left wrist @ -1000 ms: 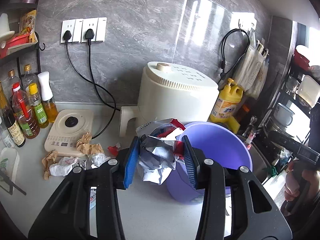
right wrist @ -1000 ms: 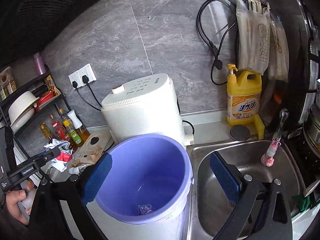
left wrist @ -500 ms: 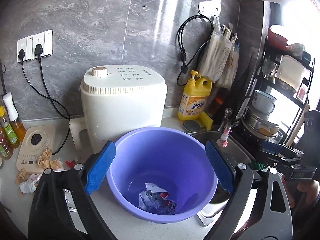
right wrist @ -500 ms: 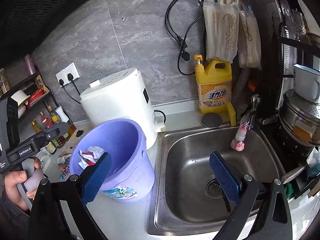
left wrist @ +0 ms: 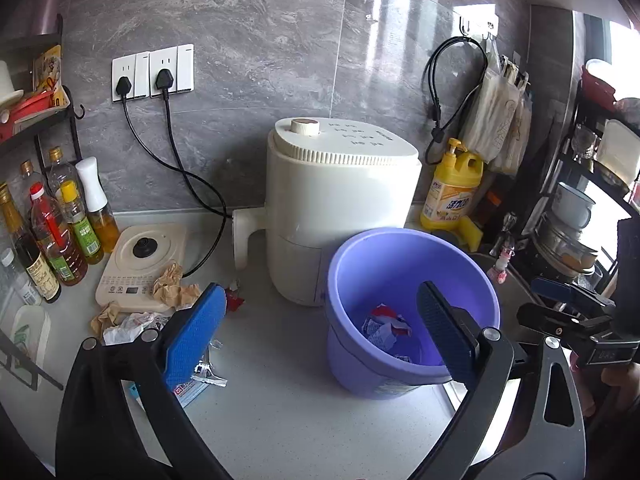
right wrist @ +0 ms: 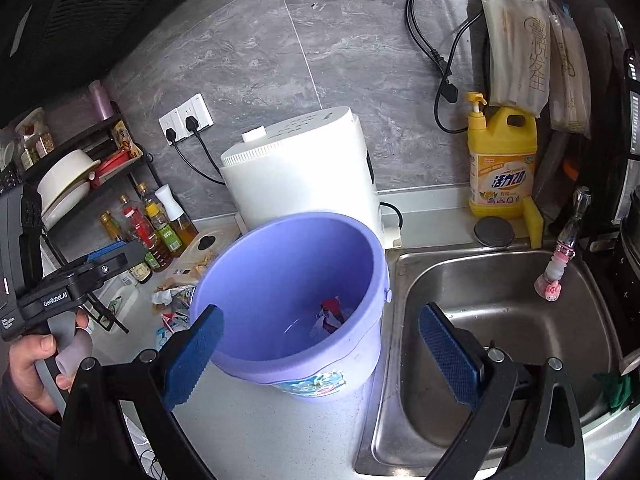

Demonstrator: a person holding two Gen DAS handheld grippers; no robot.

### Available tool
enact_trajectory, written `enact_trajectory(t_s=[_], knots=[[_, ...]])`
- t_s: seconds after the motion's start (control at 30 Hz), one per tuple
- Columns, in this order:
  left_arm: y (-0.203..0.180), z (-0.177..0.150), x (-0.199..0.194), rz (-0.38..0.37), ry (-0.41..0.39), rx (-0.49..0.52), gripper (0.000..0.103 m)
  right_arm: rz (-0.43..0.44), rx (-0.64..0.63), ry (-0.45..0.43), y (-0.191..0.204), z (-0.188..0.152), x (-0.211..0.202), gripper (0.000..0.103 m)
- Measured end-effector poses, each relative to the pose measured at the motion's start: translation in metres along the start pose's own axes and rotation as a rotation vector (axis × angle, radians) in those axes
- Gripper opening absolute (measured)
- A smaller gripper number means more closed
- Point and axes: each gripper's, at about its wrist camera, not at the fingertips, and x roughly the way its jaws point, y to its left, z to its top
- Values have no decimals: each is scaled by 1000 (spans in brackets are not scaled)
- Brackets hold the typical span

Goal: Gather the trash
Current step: 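Withdraw both tools from the bucket back toward the trash pile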

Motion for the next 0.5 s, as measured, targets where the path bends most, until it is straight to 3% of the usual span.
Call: enact_trajectory(t_s=[0.5], knots=[[96,-31,-48,141,19,-92,96,127,-107,53,102,-9,44,96]])
